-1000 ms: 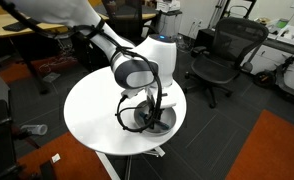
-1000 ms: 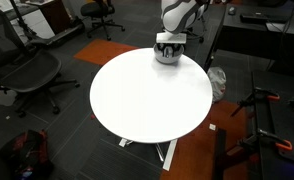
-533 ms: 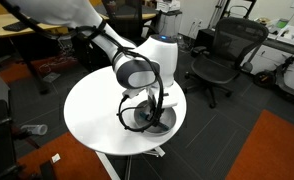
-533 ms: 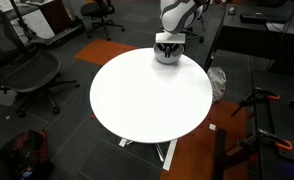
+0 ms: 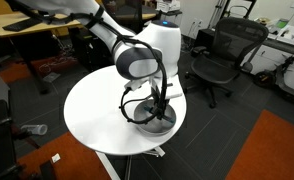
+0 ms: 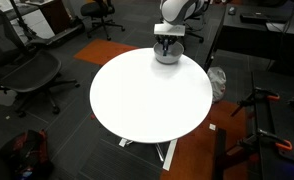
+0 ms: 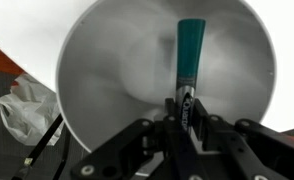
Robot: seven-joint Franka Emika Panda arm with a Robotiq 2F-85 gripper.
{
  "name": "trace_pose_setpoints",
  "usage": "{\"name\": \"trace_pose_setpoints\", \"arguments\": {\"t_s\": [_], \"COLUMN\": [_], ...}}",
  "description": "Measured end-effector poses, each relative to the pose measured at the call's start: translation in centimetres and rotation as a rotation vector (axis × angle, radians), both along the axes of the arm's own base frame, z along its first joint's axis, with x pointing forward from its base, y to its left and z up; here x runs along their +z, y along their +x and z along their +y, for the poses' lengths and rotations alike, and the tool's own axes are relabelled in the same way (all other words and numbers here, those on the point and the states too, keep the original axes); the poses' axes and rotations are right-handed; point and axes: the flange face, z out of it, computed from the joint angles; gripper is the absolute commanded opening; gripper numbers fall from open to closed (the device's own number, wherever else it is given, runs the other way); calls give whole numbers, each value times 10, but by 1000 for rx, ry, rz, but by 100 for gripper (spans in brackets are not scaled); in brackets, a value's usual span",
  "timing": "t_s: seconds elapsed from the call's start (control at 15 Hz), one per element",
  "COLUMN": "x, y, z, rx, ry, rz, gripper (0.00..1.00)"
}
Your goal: Take the marker out of the bowl and put it on the table
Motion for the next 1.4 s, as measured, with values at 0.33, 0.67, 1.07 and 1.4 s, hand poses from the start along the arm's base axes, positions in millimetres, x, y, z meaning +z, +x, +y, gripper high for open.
{"name": "trace_pose_setpoints", "arguments": {"t_s": [0.33, 0.67, 1.07, 1.4], "x": [63, 117, 153, 160], "y": [-5, -36, -92, -136], "z": [16, 52, 109, 151], "rx": [31, 103, 233, 297], "ry": [-10, -44, -100, -111], "rz": [-70, -128, -110, -96], "gripper": [5, 5, 5, 5]}}
